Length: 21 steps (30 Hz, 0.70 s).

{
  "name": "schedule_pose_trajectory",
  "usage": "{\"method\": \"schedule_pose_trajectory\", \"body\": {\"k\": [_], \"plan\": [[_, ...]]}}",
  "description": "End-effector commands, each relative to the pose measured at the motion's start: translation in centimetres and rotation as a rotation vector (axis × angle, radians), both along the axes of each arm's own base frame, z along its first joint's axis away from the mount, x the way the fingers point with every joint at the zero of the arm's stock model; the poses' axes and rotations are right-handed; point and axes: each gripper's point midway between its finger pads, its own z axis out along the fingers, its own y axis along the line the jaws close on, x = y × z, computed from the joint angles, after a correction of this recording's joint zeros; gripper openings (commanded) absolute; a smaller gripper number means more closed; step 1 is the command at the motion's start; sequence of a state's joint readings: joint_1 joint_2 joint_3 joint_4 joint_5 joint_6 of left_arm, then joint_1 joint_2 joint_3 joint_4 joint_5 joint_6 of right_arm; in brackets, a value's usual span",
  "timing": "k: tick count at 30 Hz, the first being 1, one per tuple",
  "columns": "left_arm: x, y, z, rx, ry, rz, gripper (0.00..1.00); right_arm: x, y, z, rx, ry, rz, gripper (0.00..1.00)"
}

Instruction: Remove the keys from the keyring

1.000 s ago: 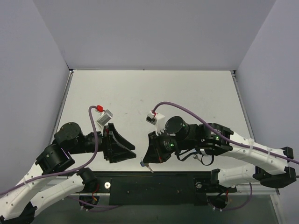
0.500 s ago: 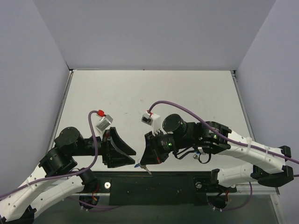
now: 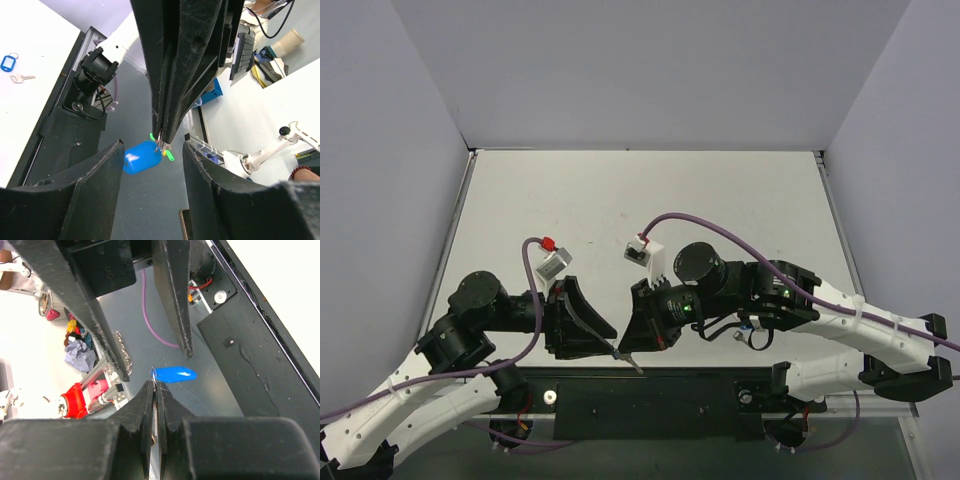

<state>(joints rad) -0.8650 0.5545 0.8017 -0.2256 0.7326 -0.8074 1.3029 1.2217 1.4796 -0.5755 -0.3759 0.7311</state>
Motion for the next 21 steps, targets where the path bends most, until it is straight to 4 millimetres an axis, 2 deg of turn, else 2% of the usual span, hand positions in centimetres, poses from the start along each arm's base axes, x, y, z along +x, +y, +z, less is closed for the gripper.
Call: {"method": "schedule_pose_trajectory", "body": {"k": [1,21], "plan": [[-0.64,-0.05,1.76,-0.071,-0.037,-0.04,0.58,-0.38,-0.3,2.97,0.105,-0.027,0.017,0.0],[-0.74,-0.21,2.09,-0.101,-0.023,-0.051,0.44,0.05,0.44,3.29,0.126,-0.038,0.004,0.0]]}}
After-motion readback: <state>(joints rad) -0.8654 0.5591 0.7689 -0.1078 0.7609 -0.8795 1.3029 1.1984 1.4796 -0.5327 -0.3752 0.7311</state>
